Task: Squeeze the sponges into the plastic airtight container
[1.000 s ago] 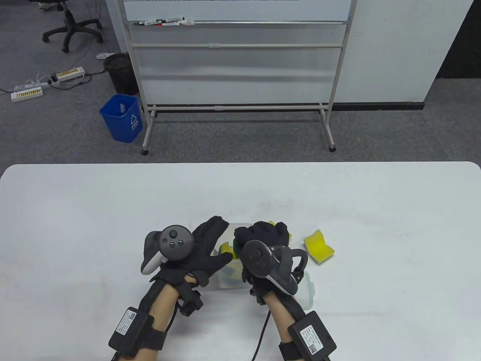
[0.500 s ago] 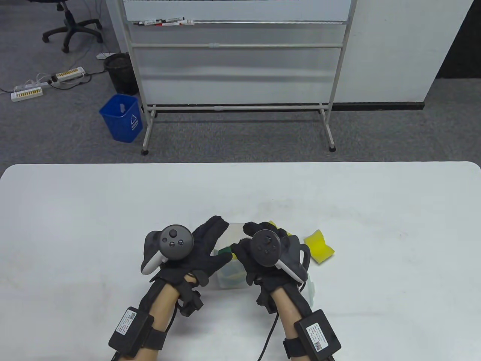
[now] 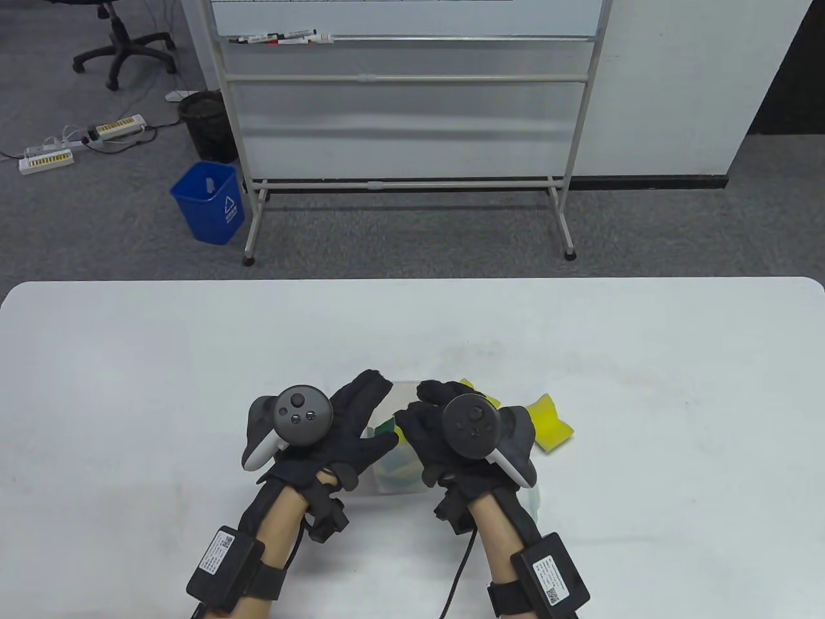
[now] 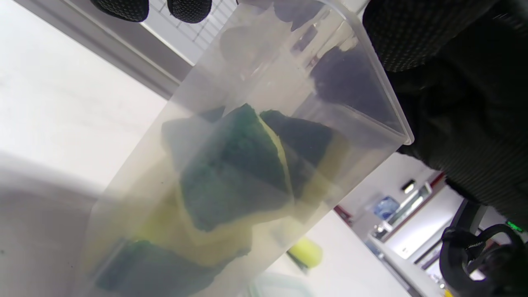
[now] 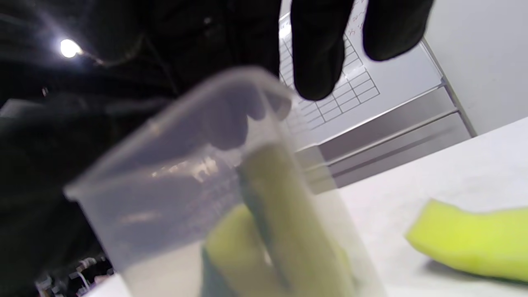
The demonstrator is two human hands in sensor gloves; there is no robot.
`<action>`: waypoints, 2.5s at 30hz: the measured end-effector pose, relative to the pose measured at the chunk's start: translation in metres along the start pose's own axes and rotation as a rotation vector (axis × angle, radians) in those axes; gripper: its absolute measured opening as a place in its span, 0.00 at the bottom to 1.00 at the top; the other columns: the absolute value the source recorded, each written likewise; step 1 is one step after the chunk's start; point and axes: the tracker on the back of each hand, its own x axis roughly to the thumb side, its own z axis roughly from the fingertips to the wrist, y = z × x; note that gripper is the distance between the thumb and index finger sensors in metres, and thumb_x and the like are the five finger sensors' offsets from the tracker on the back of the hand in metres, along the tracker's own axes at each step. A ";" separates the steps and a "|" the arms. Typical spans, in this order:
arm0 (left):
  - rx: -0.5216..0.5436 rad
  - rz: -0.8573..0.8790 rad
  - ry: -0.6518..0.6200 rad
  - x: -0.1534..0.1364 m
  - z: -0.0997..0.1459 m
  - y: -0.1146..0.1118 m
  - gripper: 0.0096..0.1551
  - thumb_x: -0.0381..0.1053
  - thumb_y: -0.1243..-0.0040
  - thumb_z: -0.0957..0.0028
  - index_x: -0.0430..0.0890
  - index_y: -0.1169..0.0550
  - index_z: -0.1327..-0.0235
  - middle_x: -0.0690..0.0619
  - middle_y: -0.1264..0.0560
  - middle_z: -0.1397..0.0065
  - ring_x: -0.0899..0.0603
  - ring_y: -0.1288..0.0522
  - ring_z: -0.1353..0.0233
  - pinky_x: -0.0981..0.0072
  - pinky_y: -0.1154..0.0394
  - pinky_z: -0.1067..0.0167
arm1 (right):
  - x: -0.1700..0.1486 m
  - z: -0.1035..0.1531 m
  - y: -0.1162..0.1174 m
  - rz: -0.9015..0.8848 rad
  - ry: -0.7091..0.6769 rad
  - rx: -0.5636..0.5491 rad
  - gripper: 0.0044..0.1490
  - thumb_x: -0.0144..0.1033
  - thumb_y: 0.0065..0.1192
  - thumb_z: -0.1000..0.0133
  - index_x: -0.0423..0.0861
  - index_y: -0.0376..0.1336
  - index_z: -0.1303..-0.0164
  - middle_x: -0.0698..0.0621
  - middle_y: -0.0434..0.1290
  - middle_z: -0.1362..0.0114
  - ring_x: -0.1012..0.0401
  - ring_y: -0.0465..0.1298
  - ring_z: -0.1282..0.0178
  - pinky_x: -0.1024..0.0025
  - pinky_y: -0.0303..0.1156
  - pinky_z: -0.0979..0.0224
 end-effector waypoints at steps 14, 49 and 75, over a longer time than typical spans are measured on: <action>-0.002 -0.004 -0.004 0.000 0.000 -0.001 0.49 0.68 0.44 0.46 0.54 0.49 0.18 0.52 0.56 0.10 0.31 0.52 0.14 0.30 0.45 0.24 | -0.079 0.007 -0.043 0.054 0.357 -0.208 0.41 0.63 0.56 0.46 0.46 0.75 0.35 0.47 0.73 0.22 0.44 0.71 0.22 0.38 0.61 0.22; 0.212 0.141 -0.047 -0.004 0.020 0.041 0.45 0.68 0.48 0.44 0.55 0.47 0.17 0.48 0.53 0.10 0.30 0.52 0.14 0.28 0.45 0.25 | -0.154 0.014 -0.020 -0.194 0.662 -0.013 0.44 0.59 0.58 0.46 0.40 0.67 0.27 0.39 0.64 0.16 0.42 0.66 0.18 0.40 0.60 0.22; 0.453 0.101 -0.252 0.034 0.029 0.043 0.31 0.60 0.33 0.52 0.49 0.23 0.37 0.50 0.17 0.36 0.40 0.19 0.36 0.38 0.26 0.32 | -0.012 -0.002 -0.021 -1.100 -0.150 0.332 0.44 0.65 0.57 0.44 0.44 0.73 0.30 0.37 0.73 0.24 0.41 0.75 0.26 0.41 0.67 0.26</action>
